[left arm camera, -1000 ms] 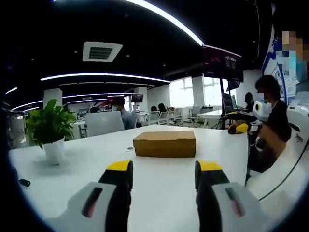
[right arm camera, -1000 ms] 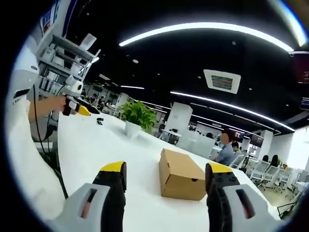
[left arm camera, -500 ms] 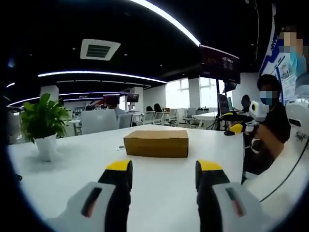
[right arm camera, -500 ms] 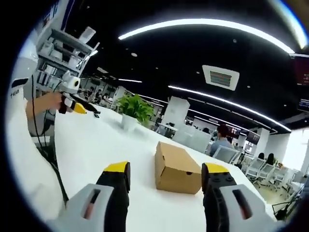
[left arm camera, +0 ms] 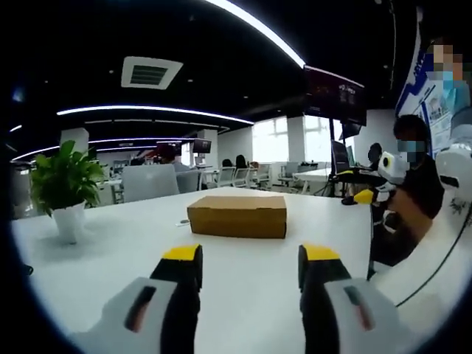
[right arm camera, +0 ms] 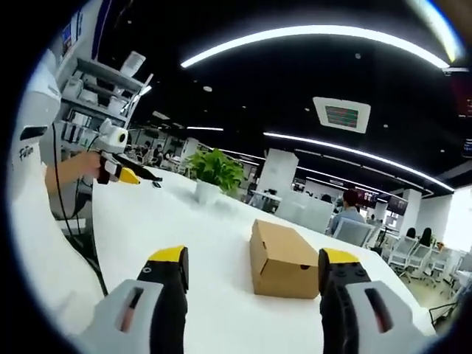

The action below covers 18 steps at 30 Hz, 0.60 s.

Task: Operate the shoe box by opening the lid, removing the specified soft item, and placing it in the target area until the item is outside and the box remains undamaged.

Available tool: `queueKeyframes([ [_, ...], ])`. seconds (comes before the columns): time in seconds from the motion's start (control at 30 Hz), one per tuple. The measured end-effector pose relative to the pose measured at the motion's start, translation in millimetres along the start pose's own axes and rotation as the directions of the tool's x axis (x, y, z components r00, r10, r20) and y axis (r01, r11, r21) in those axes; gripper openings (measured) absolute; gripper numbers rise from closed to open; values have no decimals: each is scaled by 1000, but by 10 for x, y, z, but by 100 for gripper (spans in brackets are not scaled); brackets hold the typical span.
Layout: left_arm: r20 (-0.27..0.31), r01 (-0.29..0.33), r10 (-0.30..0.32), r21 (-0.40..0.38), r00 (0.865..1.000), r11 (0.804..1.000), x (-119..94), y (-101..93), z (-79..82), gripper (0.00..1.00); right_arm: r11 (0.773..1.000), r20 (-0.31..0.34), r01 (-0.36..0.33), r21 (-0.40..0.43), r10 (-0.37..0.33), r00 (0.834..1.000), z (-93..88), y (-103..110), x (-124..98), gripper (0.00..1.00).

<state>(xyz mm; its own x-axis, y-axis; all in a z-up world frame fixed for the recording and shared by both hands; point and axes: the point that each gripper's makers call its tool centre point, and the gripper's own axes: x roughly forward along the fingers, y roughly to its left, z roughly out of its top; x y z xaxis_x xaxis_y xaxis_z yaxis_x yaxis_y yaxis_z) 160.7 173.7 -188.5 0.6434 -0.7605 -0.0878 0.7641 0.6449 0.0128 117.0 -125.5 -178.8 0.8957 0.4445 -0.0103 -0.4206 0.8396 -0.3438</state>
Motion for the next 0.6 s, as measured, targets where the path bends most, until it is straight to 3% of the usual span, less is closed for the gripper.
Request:
queueKeyframes([
  [0.33,8,-56,56,-20,998,998,23,264,2,60,997,-10,-13,70,13,1000,-98,0,40,78],
  [0.6,3,-19,19,10,1000,1000,150,565,56,62,992,9,40,122,-41,999,-93,-76,66,82],
])
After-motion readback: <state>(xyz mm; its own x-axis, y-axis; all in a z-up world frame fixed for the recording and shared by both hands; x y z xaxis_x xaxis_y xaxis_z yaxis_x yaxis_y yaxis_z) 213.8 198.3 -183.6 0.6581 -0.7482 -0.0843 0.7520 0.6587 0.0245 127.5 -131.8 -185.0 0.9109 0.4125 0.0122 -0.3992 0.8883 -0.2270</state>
